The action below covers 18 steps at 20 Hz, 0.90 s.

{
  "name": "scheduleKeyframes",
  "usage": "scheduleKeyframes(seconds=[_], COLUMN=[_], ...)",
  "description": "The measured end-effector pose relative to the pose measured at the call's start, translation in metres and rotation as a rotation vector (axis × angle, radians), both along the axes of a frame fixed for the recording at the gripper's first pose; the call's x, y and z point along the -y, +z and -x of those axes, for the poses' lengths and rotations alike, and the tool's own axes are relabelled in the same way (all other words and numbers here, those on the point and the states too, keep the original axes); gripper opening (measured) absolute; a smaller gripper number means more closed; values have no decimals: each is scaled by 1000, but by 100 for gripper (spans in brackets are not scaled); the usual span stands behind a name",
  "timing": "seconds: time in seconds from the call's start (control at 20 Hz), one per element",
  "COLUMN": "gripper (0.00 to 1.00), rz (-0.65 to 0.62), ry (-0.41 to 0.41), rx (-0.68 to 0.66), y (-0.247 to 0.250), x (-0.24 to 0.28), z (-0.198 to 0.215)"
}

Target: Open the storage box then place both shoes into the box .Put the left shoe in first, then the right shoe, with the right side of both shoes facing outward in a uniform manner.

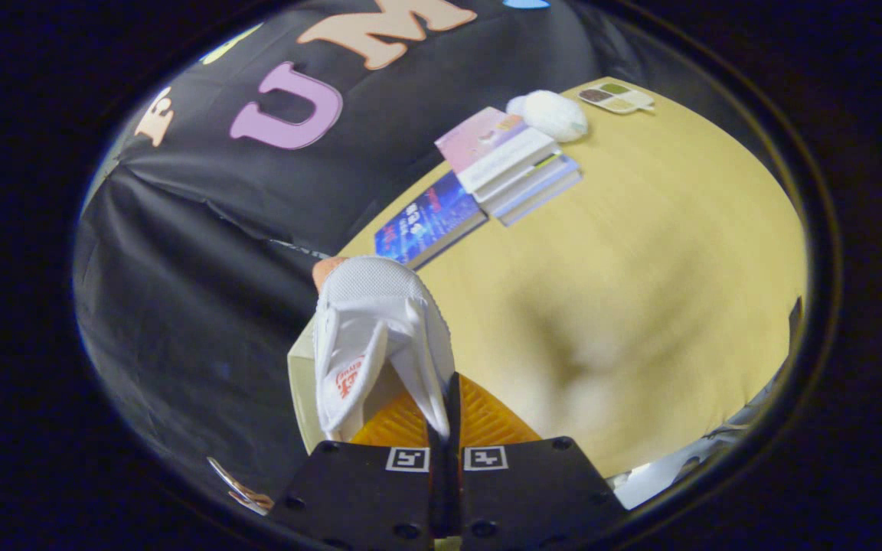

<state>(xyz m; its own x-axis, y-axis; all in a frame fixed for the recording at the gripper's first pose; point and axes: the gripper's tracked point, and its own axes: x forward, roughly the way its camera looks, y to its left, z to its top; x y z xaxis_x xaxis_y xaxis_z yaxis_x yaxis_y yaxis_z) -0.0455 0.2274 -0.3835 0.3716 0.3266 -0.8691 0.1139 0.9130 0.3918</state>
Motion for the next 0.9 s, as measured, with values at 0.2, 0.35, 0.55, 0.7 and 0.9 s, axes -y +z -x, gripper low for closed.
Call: scheduleKeyframes(seconds=[0.2, 0.35, 0.55, 0.7, 0.9], gripper=[3, 3, 3, 3, 3], rz=[-51, -66, -46, 44, 198], ry=[82, 129, 162, 173, 188], rx=[53, 73, 78, 99, 106], y=[19, 21, 8, -16, -62], x=[-78, -127, -177, -191, -199], z=[-12, -16, -14, -14, 3])
